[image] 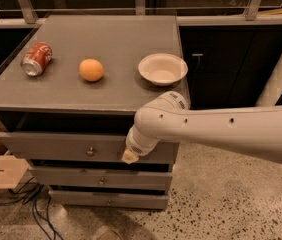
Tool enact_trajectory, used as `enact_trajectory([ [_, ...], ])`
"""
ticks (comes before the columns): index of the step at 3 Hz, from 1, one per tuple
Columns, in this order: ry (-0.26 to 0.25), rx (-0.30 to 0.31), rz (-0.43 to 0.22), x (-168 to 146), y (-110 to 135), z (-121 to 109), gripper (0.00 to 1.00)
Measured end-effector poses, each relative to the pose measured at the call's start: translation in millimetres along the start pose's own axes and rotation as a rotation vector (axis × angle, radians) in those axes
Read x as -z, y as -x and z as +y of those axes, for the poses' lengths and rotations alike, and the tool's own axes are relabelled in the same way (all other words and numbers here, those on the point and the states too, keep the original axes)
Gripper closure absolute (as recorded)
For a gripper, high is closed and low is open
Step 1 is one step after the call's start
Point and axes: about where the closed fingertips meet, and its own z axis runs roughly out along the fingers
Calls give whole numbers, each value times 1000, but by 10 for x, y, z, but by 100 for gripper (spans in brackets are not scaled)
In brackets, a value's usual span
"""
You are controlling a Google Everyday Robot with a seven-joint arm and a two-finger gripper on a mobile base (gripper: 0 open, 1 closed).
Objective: Open top drawer
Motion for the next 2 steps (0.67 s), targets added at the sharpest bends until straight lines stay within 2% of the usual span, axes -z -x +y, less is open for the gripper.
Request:
enact_trajectory([
  [2, 0, 0, 0, 0, 0, 0, 97],
])
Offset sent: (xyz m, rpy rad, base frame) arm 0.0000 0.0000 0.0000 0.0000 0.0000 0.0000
